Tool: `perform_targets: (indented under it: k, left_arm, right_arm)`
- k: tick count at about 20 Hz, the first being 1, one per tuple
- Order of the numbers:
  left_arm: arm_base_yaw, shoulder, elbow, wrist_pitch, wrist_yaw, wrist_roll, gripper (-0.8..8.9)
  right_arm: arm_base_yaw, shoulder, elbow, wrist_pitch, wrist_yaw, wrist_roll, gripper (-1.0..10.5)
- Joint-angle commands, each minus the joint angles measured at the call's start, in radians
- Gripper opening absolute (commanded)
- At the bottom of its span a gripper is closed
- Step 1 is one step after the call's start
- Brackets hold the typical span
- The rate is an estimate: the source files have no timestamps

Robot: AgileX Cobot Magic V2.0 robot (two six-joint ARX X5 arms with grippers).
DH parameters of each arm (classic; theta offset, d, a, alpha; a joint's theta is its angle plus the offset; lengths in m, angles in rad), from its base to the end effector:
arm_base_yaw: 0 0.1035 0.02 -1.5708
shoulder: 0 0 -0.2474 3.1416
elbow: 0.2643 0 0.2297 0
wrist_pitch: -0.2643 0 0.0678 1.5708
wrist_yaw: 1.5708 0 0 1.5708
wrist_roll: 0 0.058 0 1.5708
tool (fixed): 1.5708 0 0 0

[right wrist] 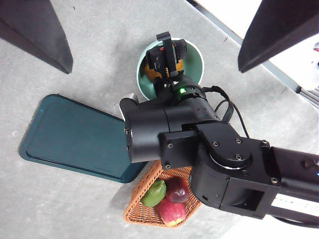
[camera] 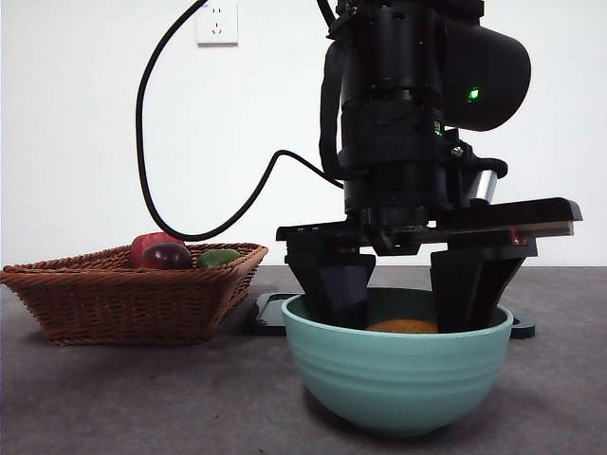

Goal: Pick up the wifruite, put it on the bowl, pick up the plate, put it on desk

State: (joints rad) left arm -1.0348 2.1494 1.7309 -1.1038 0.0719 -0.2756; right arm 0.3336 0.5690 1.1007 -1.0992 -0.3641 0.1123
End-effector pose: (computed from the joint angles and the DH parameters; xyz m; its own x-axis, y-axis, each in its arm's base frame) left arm 0.1947 -0.3360 0.1498 -0.0371 -0.0783 -0.9962 0.6881 0.7210 -0.0822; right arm 0.0642 0.0441 0.3354 0.6279 0.5945 -0.5023 -0.5291 0.7994 0.2847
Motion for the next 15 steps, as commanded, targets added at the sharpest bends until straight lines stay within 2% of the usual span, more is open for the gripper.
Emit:
perform_targets:
  k: [1,5,9,15]
  left_arm:
    - [-0.013,0.027,0.035,-0.026,-0.005,0.024,3.36]
    - [-0.013,0.026,0.100,-0.090,-0.023,0.067,5.36]
    - [-0.013,0.026,0.211,-0.163,-0.032,0.085,5.38]
    - [-0.014,-0.031,0.393,-0.272,-0.103,0.099,5.41]
  right_arm:
    - [0.005,0.002,0.020,0.005,-0.003,-0.001,6.6]
    - [0.005,0.002,0.020,0.005,-0.003,-0.001,6.6]
    - [0.005,0.002,0.021,0.005,-0.003,-0.001,6.6]
    - [0.005,0.002,0.020,0.005,-0.003,-0.001,6.6]
